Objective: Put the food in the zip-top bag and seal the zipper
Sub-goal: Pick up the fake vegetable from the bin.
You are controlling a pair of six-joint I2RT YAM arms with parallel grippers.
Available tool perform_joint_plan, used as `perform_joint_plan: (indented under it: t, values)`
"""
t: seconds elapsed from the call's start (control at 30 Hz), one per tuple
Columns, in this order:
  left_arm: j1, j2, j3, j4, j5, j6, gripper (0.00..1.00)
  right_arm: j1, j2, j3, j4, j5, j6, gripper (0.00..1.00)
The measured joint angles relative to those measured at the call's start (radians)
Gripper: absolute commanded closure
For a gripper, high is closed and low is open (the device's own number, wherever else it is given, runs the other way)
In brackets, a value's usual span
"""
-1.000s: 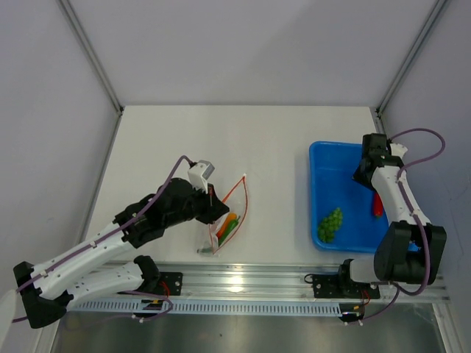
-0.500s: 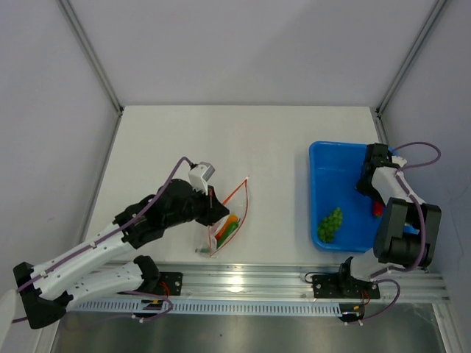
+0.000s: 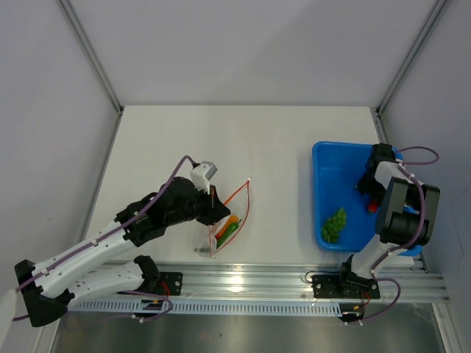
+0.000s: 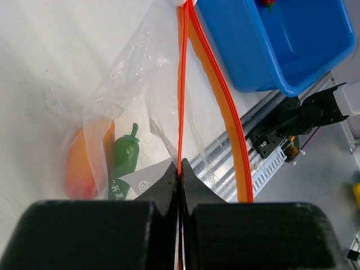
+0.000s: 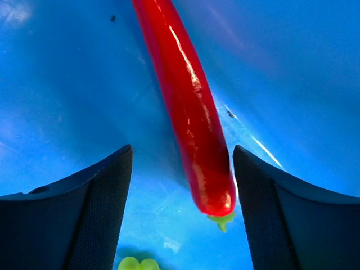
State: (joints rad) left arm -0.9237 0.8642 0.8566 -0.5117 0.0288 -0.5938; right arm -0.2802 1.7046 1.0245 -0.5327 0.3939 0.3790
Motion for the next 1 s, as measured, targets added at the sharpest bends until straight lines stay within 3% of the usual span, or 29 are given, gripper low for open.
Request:
perform_joint_plan:
  t: [0.2, 0.33, 0.7, 1.0]
  values:
    - [0.000, -0.002, 0.000, 0.000, 0.002, 0.000, 0.99, 0.013, 0.003, 0.000, 0.016, -0.010, -0.008, 0.40]
    - [0.000, -0.016, 0.000, -0.003, 0.001, 0.000, 0.99, 0.034, 0.007, -0.006, 0.028, -0.008, -0.018, 0.60]
    - [0.000, -0.037, 0.000, -0.016, 0.000, 0.001, 0.99, 0.088, 0.013, -0.010, 0.039, 0.050, -0.019, 0.96]
    - [0.000, -0.040, 0.000, -0.016, 0.000, 0.001, 1.00, 0.195, -0.058, -0.048, -0.004, 0.072, -0.016, 1.00]
